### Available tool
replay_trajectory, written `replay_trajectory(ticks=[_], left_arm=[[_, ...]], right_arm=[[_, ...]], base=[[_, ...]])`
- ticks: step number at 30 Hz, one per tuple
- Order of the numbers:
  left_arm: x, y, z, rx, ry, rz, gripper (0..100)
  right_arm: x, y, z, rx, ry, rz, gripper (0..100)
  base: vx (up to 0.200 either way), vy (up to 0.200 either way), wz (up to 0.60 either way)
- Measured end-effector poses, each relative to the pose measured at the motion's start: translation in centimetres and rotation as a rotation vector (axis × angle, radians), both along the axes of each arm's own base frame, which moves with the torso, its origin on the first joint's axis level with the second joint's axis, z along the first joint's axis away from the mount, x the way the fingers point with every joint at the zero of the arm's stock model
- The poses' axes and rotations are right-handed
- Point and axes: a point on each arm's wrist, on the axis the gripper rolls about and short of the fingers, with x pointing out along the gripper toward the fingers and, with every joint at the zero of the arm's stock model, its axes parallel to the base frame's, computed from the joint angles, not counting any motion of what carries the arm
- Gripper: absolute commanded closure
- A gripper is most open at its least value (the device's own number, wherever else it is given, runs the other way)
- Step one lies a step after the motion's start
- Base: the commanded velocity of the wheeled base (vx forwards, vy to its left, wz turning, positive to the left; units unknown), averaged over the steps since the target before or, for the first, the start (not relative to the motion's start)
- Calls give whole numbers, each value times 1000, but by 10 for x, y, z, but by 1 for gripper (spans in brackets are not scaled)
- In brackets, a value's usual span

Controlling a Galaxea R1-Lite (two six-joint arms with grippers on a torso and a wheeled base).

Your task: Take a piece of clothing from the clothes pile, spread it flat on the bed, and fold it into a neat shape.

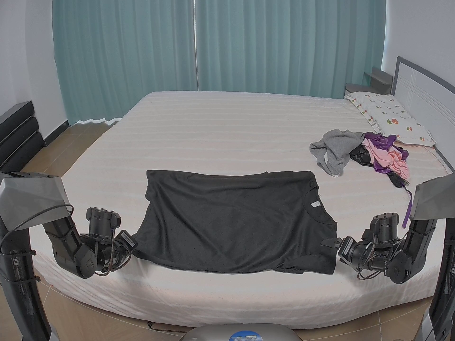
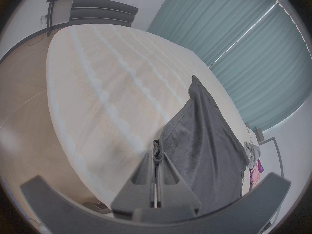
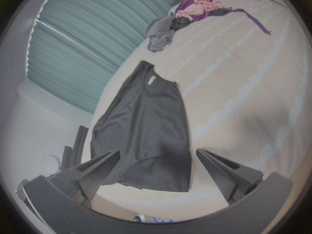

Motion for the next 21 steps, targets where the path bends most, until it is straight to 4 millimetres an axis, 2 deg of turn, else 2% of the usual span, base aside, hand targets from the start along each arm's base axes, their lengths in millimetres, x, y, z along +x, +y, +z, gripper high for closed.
replay_trajectory(ticks=[7, 8, 21], left_arm=[[-2, 1, 5, -6, -10, -1, 100], [-3, 1, 5, -6, -11, -1, 100], [-3, 1, 8, -7, -18, 0, 100]], right_arm=[[19, 3, -11, -35, 52, 20, 0], [23, 4, -12, -39, 50, 23, 100], [57, 3, -7, -37, -29, -3, 100]], base=[[0, 0, 0], [0, 0, 0], [0, 0, 0]])
